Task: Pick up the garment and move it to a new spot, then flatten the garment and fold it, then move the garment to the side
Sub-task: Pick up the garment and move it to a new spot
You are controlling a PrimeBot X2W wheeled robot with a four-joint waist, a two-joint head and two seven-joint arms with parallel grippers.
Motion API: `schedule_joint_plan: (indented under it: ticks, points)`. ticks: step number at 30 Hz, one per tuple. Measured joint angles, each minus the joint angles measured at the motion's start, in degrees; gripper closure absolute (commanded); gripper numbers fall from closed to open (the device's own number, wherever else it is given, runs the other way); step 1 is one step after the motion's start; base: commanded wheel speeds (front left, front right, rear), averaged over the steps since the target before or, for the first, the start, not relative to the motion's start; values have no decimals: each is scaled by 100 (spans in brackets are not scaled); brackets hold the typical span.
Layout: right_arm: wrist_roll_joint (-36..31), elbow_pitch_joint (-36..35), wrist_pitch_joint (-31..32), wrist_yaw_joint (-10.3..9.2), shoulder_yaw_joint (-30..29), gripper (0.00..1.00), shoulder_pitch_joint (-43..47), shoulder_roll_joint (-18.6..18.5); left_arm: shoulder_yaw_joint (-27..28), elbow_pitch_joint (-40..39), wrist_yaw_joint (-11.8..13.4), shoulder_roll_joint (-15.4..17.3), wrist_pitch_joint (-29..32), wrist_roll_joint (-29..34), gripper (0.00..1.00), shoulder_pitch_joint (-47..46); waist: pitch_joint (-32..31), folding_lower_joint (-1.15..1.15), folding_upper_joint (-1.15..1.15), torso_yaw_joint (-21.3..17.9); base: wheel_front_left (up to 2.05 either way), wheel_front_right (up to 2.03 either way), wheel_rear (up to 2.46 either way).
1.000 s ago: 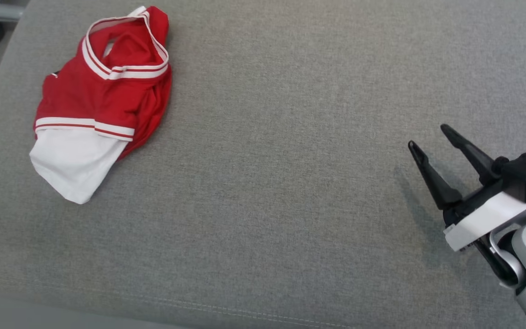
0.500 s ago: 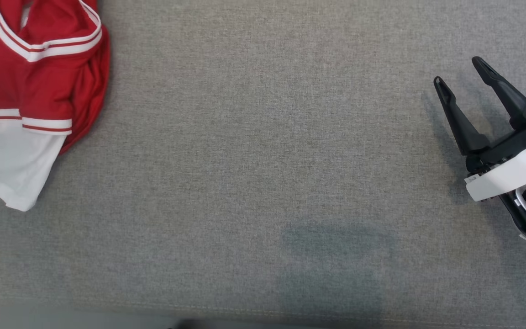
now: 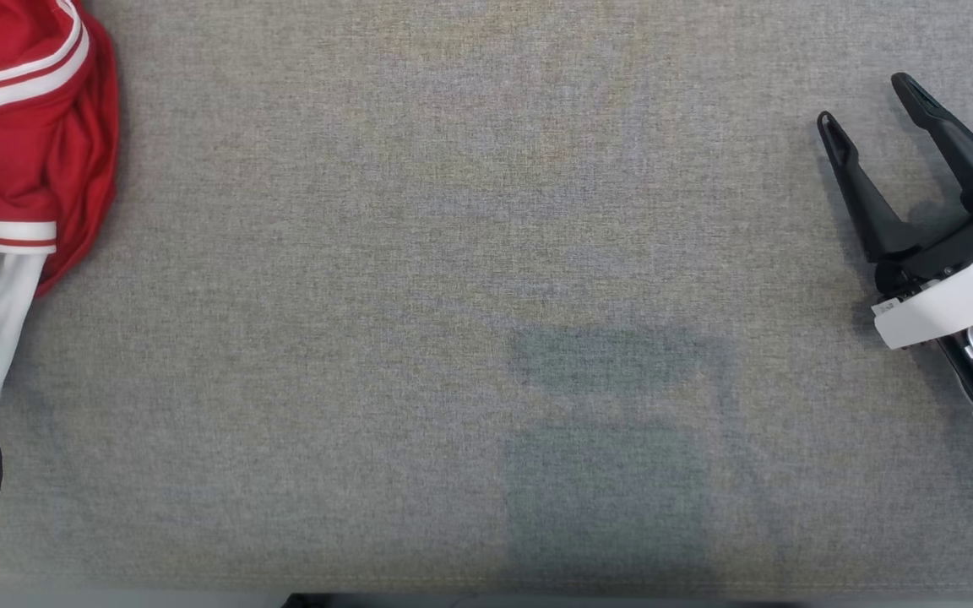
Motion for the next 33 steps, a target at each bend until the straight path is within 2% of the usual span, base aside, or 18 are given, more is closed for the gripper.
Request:
schedule_joint_plan:
  ticks: [2, 3, 7, 15, 22, 29, 33]
  points:
    - [0, 24, -1, 0, 0, 0, -21, 2, 2, 114, 0, 13, -5, 12, 94, -61, -3, 0, 0, -27, 0, 0, 0]
    - [0, 49, -3, 0, -2, 0, -27, 2, -2, 168, 0, 14, -34, 13, 100, -86, -15, 0, 0, -35, 0, 0, 0]
    - [0, 144, -8, 0, -12, 0, -27, 12, -34, 341, -21, 12, -51, 22, 100, -163, -84, 0, 0, -55, 0, 0, 0]
    - [1, 330, -82, 0, 59, 0, -26, 198, -327, 205, -482, -13, -149, 79, 100, -647, -315, 0, 0, -68, 0, 0, 0]
    - [18, 520, -153, 1, 246, 0, -26, 548, -669, -157, -868, 130, -138, 318, 100, -950, -606, 0, 0, -108, 0, 0, 0]
    - [82, 746, -202, 3, 424, 0, -25, 927, -1091, -608, -1029, 94, 215, 291, 100, -1055, -908, 0, 0, -312, 0, 0, 0]
    - [145, 864, -203, 19, 486, 0, -14, 1127, -1295, -918, -1054, -33, 550, 134, 100, -1121, -1050, 0, 0, -524, 0, 0, 0]
